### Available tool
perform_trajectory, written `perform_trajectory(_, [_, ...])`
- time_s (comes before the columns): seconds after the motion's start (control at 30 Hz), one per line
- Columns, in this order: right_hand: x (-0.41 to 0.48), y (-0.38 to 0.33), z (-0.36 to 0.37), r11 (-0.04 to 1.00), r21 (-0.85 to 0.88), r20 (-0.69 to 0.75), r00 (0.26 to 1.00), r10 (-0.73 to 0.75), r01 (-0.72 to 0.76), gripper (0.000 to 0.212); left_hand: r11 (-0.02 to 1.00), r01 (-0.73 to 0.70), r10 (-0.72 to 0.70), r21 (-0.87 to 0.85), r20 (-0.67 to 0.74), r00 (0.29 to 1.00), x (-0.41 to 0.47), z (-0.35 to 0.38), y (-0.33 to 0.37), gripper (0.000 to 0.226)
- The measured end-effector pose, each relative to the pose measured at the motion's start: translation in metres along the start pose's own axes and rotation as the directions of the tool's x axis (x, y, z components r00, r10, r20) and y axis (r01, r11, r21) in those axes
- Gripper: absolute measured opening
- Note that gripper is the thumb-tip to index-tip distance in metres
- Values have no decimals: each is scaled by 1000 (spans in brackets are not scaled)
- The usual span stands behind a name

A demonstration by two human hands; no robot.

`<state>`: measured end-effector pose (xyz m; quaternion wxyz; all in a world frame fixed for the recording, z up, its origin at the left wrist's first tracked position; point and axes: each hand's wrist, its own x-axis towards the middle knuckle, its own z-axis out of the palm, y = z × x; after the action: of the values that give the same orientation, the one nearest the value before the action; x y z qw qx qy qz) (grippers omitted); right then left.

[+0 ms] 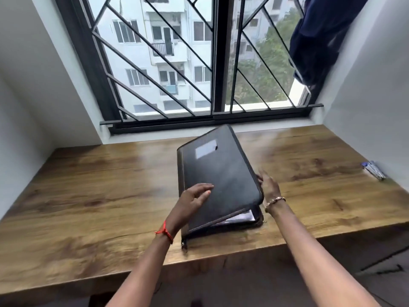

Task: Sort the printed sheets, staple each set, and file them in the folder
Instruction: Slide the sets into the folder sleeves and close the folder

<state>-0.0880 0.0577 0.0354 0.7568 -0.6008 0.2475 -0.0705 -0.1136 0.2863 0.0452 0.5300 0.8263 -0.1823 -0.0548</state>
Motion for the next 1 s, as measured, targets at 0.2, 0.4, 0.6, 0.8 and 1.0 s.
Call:
perform_trajectory(0.2, [8, 45, -39, 814, -581, -43, 999, -19, -10, 13, 884, 88, -187, 459, 174, 967, 4, 26, -52, 47])
perform_trajectory(0.4, [-6, 61, -24, 508, -852, 131, 991, -28, 128, 63, 674, 76, -338, 735, 216, 916, 1, 38, -66, 62])
perform_trajectory(0.6, [-5, 86, -24, 194, -962, 192, 981, -15, 191, 67, 632, 29, -333, 775, 237, 912, 0, 42, -74, 64])
perform_trajectory(0.8, [-2, 95, -27, 85, -974, 212, 977, -11, 212, 67, 640, 7, -295, 769, 237, 926, -2, 45, -85, 92])
perform_trajectory(1.0, [-4, 98, -28, 60, -973, 221, 975, -33, 222, 67, 664, 18, -269, 747, 217, 938, -4, 47, -91, 126])
